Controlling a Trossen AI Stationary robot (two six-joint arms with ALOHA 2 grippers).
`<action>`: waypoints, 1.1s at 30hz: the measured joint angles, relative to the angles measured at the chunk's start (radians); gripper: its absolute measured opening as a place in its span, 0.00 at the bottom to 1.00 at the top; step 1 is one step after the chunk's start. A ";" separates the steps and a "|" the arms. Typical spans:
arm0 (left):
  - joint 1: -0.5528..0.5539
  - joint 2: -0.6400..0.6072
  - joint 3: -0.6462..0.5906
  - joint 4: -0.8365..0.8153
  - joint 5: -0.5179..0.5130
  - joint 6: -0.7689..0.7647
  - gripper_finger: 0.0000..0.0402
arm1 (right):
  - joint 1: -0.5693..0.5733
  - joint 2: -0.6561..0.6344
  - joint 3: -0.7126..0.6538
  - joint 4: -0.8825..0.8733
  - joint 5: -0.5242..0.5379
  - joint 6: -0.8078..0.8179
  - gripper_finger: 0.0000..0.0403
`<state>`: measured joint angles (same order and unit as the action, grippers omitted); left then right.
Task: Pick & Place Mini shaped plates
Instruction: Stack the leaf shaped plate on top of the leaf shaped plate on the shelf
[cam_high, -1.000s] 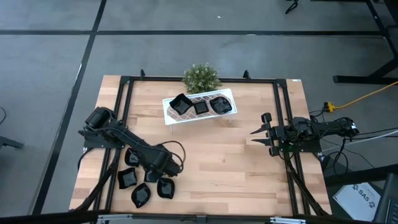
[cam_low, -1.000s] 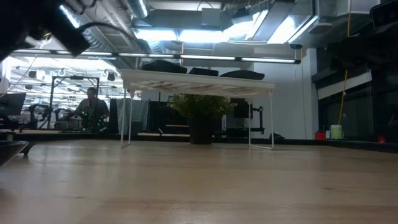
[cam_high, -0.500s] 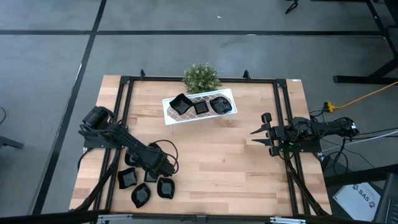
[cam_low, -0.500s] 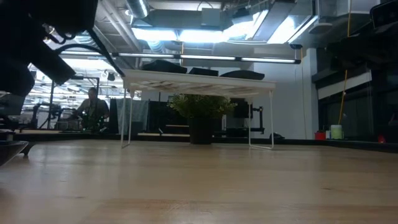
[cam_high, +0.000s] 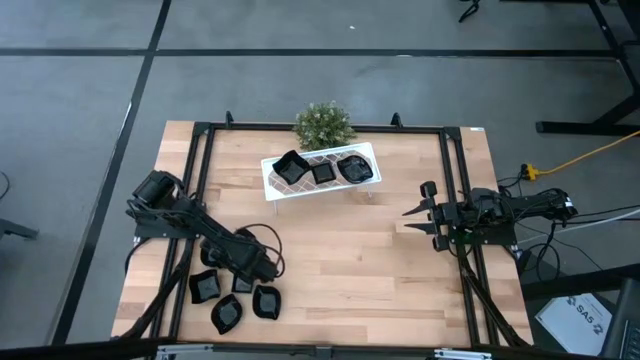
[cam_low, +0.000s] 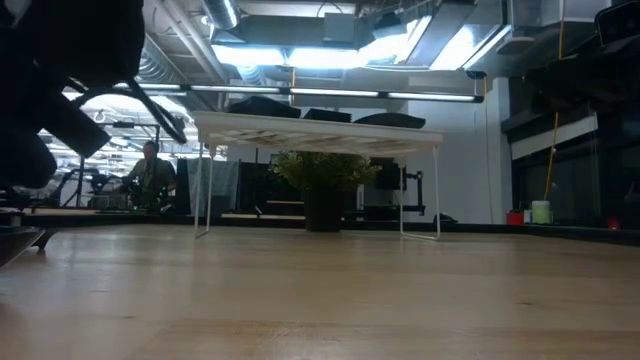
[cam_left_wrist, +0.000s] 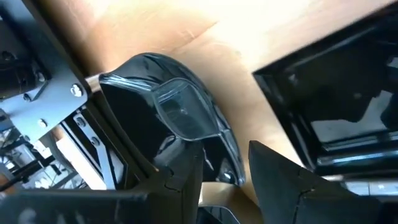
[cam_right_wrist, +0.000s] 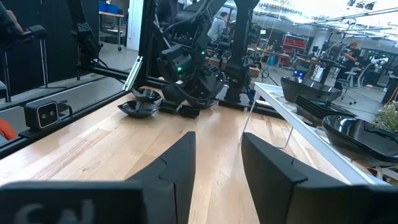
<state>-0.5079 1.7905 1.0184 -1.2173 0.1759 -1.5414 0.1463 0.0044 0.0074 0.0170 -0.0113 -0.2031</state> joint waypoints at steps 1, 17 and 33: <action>0.000 0.000 -0.005 0.000 -0.001 -0.006 0.31 | 0.000 0.000 0.000 0.000 0.000 0.000 0.32; 0.000 -0.021 -0.064 0.097 -0.008 0.014 0.25 | 0.000 0.000 0.000 0.000 0.000 0.000 0.32; 0.000 -0.057 -0.064 0.086 -0.041 0.038 0.01 | 0.000 0.000 0.000 0.000 0.000 0.000 0.32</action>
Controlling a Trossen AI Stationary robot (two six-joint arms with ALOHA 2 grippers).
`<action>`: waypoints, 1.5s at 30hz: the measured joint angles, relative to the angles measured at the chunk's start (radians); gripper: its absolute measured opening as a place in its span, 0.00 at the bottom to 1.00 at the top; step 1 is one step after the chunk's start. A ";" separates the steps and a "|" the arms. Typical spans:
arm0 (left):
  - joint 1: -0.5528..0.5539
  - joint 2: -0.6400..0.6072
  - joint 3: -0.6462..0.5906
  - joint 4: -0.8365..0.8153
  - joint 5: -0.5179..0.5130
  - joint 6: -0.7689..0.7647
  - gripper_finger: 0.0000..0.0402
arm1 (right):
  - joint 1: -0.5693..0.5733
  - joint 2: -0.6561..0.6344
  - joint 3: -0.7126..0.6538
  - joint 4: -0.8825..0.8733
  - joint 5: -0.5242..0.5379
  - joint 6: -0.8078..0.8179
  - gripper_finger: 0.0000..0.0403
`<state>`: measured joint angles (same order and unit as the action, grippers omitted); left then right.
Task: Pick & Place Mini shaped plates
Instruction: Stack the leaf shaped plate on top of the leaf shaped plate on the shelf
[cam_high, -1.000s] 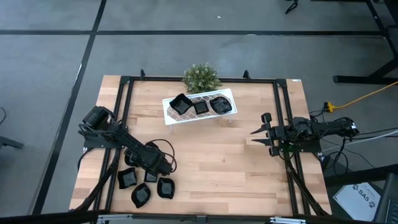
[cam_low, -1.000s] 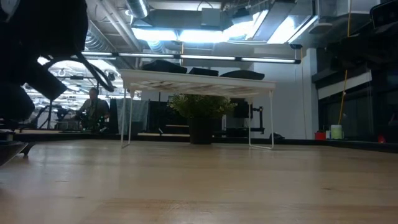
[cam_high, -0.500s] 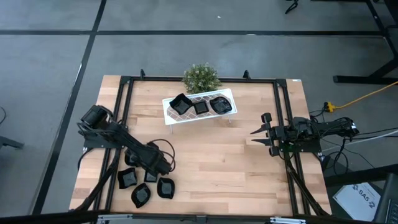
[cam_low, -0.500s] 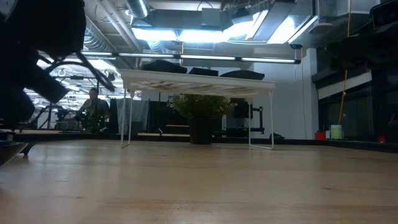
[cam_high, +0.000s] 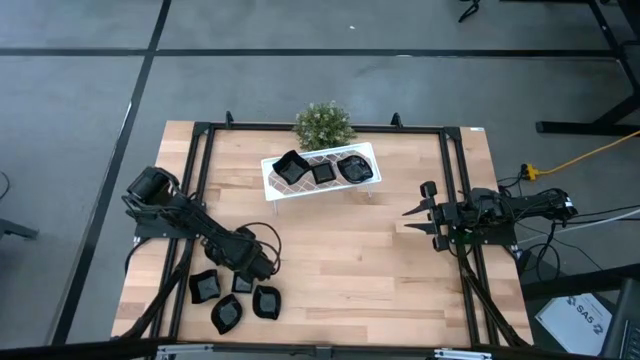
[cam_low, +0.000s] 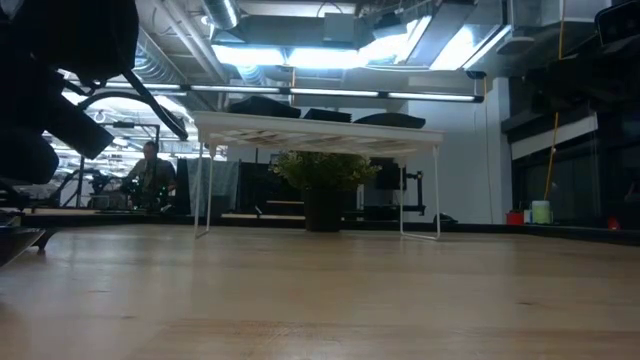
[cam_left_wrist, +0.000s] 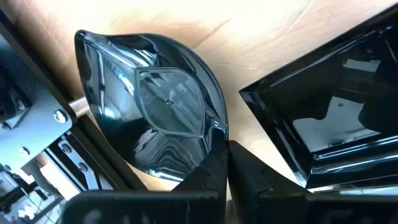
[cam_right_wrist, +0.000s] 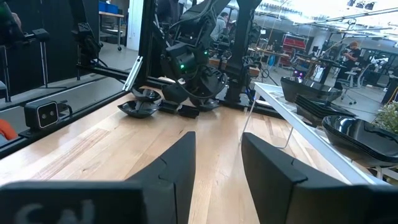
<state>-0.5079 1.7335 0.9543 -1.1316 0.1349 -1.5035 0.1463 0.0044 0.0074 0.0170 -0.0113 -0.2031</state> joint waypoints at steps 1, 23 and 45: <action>0.000 0.000 0.000 0.000 0.000 0.007 0.00 | 0.000 0.000 0.000 0.000 0.000 0.000 0.32; 0.000 -0.198 0.013 0.032 -0.117 0.094 0.00 | 0.000 0.000 0.000 0.000 0.000 0.000 0.32; 0.027 -0.239 0.176 0.442 -0.347 0.573 0.00 | 0.000 0.000 0.000 0.000 0.000 0.000 0.32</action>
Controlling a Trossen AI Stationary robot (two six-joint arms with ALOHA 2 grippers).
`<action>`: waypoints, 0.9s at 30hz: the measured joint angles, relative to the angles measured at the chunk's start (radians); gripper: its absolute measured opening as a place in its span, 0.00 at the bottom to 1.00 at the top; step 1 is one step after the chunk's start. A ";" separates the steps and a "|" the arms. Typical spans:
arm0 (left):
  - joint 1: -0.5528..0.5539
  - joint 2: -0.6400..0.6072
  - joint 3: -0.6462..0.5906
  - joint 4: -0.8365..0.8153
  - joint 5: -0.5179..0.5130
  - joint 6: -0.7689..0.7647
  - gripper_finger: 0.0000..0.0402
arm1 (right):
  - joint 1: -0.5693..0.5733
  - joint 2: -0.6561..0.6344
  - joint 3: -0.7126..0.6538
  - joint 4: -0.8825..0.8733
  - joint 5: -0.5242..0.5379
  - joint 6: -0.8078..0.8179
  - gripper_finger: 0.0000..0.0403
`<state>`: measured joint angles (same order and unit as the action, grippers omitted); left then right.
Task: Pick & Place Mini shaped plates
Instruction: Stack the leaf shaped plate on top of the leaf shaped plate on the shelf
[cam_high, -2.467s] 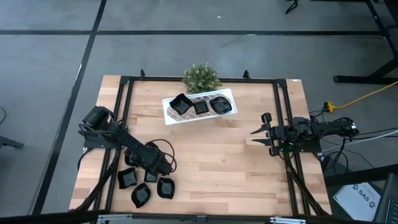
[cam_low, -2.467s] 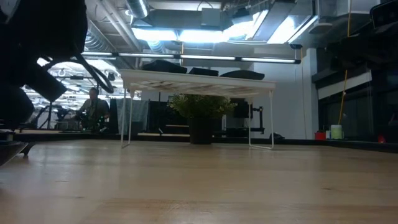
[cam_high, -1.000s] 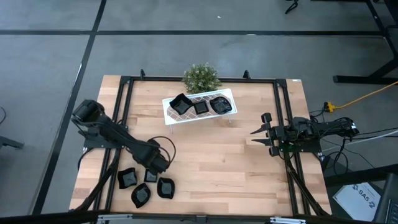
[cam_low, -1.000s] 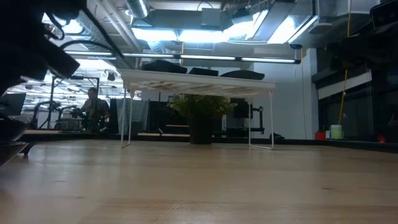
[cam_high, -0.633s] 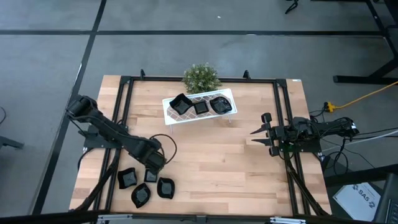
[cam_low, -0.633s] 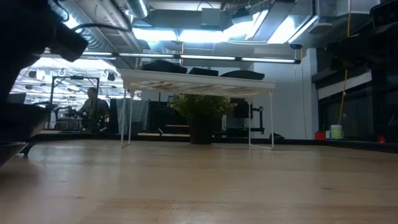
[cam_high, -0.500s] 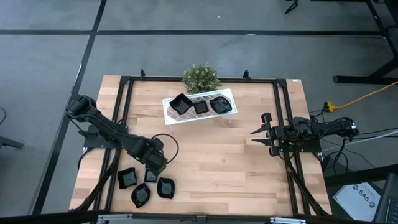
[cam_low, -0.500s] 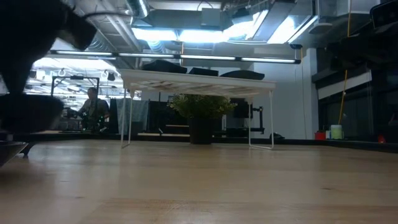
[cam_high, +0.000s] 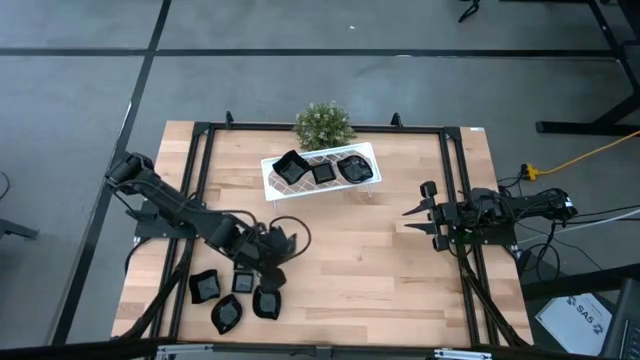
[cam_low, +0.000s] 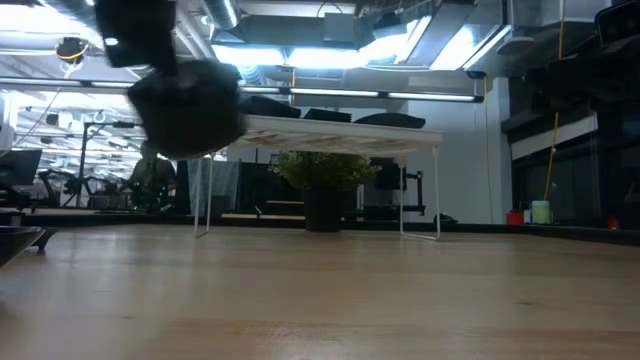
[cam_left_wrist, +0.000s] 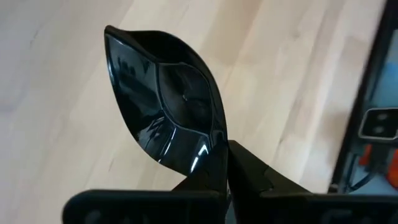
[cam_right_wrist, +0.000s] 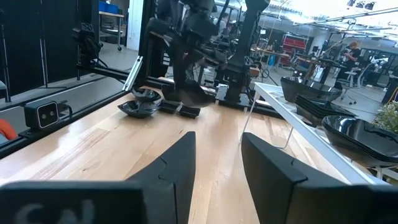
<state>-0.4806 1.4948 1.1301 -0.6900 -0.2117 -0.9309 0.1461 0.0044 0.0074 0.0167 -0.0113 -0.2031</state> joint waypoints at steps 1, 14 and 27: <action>0.007 0.000 0.000 0.019 0.000 0.026 0.00 | 0.000 0.000 0.000 0.000 0.000 0.000 0.32; 0.090 0.000 0.000 0.301 0.000 0.413 0.00 | 0.000 0.000 0.000 0.000 0.000 0.000 0.32; 0.180 0.001 0.000 0.445 0.050 0.763 0.00 | 0.000 0.000 0.000 0.000 0.000 0.000 0.32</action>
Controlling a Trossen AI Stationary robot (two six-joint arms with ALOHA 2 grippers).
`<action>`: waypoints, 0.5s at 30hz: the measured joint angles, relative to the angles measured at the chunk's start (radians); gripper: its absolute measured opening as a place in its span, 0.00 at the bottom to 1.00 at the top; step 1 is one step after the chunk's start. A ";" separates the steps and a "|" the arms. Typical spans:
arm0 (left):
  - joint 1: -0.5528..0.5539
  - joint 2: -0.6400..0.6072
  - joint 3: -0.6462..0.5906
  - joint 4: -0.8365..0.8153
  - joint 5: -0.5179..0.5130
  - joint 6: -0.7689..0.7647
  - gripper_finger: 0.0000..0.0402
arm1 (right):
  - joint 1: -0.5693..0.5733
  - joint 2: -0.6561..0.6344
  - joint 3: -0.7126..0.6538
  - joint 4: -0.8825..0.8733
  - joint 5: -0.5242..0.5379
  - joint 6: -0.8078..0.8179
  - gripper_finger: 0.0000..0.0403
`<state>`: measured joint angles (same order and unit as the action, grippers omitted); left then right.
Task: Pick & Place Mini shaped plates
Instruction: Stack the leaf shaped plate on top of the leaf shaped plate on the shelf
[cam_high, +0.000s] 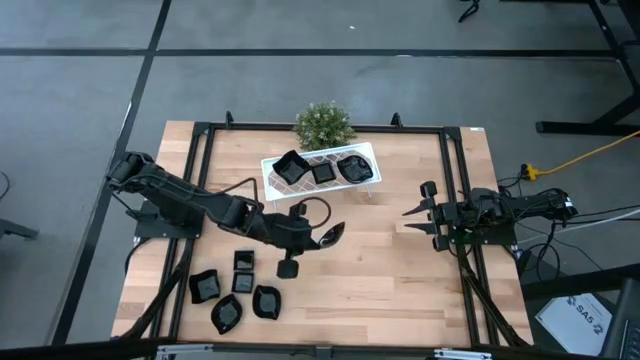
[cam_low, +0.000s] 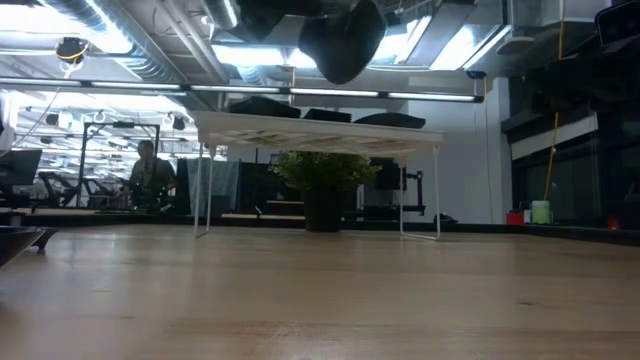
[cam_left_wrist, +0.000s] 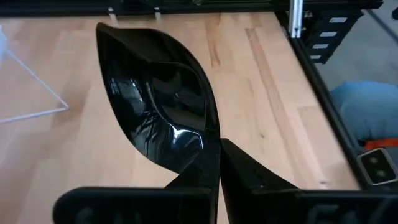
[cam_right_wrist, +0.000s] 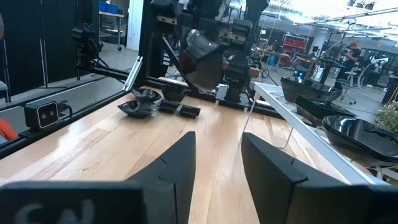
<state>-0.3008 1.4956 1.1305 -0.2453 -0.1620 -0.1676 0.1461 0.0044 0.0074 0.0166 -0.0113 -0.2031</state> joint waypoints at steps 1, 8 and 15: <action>0.008 0.000 0.000 0.001 0.000 0.012 0.00 | 0.000 0.000 0.000 0.000 0.000 0.000 0.32; 0.057 0.000 0.000 0.002 0.008 0.088 0.00 | 0.000 0.000 0.000 0.000 0.000 0.000 0.32; 0.098 0.001 0.056 -0.052 -0.004 0.219 0.00 | 0.000 0.000 0.000 0.000 0.000 0.000 0.32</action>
<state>-0.2031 1.4967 1.1867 -0.2969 -0.1661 0.0518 0.1461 0.0044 0.0074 0.0167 -0.0113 -0.2031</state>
